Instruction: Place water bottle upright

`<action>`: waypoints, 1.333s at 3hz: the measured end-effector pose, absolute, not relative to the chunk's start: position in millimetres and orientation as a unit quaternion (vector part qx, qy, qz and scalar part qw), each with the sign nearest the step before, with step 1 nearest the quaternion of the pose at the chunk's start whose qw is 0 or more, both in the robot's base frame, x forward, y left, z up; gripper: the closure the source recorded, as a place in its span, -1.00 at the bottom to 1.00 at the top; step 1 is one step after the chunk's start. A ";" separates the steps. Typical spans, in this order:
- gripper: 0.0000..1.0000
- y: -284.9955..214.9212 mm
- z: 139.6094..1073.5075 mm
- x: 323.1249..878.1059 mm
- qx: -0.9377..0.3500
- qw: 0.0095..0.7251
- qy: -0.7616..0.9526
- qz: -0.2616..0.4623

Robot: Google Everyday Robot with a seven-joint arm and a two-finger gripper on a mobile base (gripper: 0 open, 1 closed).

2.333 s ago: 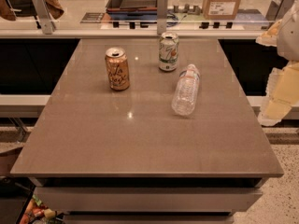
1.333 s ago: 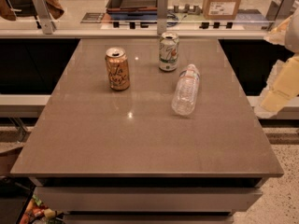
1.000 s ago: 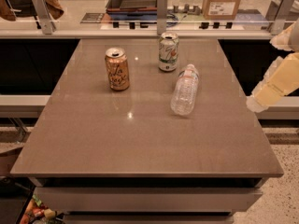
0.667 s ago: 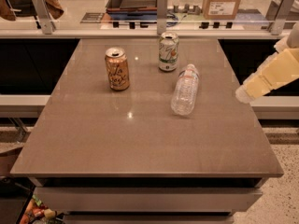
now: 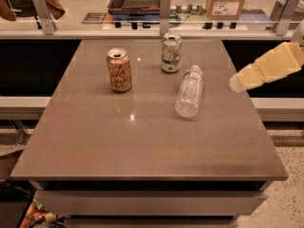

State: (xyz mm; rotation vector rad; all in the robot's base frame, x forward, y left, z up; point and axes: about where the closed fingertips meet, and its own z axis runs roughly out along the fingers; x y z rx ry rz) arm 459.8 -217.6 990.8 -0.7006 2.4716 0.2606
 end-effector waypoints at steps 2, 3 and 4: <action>-1.00 -220.5 991.1 465.0 -0.223 0.272 0.930 0.103; -1.00 -224.8 988.5 477.3 -0.151 0.249 0.950 0.116; -1.00 -222.5 982.2 489.7 -0.082 0.226 0.964 0.116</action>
Offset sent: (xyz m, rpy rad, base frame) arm 0.0221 -0.0130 -0.0034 0.1080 0.1019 -0.2682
